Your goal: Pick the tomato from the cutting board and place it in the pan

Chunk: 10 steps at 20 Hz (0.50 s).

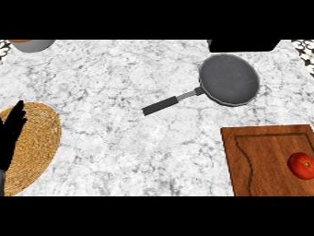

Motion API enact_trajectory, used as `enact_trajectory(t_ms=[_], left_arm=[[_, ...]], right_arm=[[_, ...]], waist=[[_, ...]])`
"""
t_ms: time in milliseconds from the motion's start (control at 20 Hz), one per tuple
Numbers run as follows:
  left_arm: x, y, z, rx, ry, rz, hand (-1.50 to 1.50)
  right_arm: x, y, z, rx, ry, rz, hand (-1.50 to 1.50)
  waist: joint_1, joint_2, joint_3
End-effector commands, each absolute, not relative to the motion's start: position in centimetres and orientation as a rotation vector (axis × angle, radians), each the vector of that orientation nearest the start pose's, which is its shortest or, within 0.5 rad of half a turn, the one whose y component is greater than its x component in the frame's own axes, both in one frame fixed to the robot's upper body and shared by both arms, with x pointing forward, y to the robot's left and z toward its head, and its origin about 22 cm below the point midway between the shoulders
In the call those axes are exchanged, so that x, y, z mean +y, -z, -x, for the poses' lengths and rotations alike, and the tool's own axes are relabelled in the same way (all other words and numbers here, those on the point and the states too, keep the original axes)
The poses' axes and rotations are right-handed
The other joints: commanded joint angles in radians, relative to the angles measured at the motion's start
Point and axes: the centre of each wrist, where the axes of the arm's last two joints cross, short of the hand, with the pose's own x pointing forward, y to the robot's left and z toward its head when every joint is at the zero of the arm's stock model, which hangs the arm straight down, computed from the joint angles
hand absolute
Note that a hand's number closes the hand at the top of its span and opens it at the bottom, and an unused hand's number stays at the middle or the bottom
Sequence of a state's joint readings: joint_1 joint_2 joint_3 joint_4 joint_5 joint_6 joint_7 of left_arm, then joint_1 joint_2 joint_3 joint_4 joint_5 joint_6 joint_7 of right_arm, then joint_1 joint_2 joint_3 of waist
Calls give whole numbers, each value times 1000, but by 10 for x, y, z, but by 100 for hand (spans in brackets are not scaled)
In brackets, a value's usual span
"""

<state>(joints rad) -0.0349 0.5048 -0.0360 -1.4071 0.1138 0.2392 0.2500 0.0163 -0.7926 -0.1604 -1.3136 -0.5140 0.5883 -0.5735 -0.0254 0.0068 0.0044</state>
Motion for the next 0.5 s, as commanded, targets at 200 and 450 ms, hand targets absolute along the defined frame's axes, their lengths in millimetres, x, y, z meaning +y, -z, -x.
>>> enact_trajectory(t_ms=[200, 450], left_arm=[[340, -12, -259, -1197, 85, -489, 0], [344, -17, -266, -1216, 94, -482, 0]], right_arm=[[-481, -150, -226, -1766, -930, 64, -150], [-463, -191, -237, -1566, -1269, 253, -150]], waist=[[14, -6, -4], [31, -3, -5]])
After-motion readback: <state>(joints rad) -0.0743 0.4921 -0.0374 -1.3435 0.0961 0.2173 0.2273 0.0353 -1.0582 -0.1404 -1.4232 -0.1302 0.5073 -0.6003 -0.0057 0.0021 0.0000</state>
